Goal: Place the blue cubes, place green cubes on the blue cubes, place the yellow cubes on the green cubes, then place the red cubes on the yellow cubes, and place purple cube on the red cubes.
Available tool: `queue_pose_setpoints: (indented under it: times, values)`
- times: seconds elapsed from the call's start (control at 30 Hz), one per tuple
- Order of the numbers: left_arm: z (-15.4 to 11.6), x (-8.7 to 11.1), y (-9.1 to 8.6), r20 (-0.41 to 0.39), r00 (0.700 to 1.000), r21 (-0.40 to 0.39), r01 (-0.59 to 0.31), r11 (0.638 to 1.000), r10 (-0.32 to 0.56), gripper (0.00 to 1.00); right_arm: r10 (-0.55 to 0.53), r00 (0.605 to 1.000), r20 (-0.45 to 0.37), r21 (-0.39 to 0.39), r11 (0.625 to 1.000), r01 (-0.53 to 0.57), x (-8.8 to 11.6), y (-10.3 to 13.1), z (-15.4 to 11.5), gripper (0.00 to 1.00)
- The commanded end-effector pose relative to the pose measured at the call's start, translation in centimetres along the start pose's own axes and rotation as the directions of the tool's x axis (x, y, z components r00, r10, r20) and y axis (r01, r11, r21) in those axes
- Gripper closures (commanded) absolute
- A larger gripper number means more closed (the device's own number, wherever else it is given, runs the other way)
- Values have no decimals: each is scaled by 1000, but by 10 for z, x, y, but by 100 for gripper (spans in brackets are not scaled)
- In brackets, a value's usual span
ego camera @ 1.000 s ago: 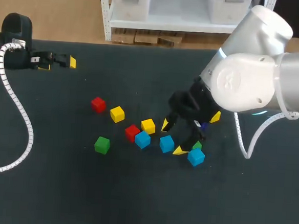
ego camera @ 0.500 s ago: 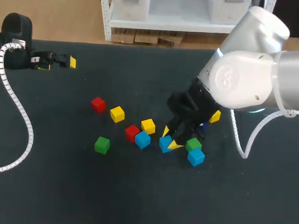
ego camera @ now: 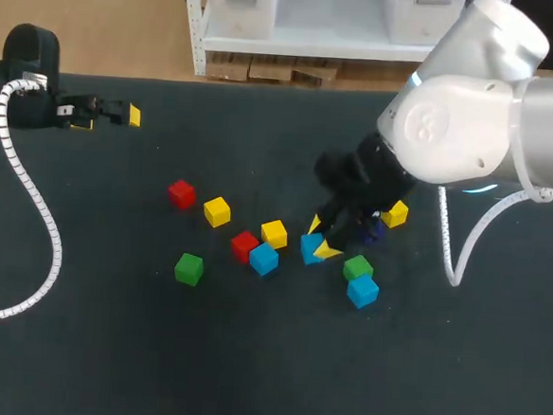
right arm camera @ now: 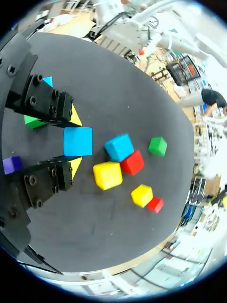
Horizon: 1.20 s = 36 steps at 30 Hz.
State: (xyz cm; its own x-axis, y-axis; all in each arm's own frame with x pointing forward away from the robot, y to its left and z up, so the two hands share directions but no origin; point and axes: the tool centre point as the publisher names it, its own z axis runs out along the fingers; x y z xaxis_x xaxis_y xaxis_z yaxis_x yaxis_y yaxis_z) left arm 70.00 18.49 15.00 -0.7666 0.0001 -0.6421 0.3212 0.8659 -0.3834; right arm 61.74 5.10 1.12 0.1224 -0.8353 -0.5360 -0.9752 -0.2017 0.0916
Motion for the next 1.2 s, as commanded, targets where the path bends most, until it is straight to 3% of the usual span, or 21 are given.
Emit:
queue_pose_setpoints:
  times: [0.03, 0.4, 0.73, 1.2]
  values:
    - [0, 0, 0, 0, 1000, 0, 0, 1000, 0, 0, 41, 999, -5, 32, 999, -41, 3, -6, -10, 100]
    - [0, 0, 0, 0, 1000, 0, 0, 1000, 0, 0, 48, 999, -5, 157, 987, -47, -4, -43, -18, 100]
    - [0, 0, 0, 0, 1000, 0, 0, 1000, 0, 0, 17, 1000, 12, 162, 987, -18, -17, -63, 3, 100]
    - [0, 0, 0, 0, 1000, 0, 0, 1000, 0, 0, 53, 996, -71, 216, 976, -36, -35, -90, 20, 100]
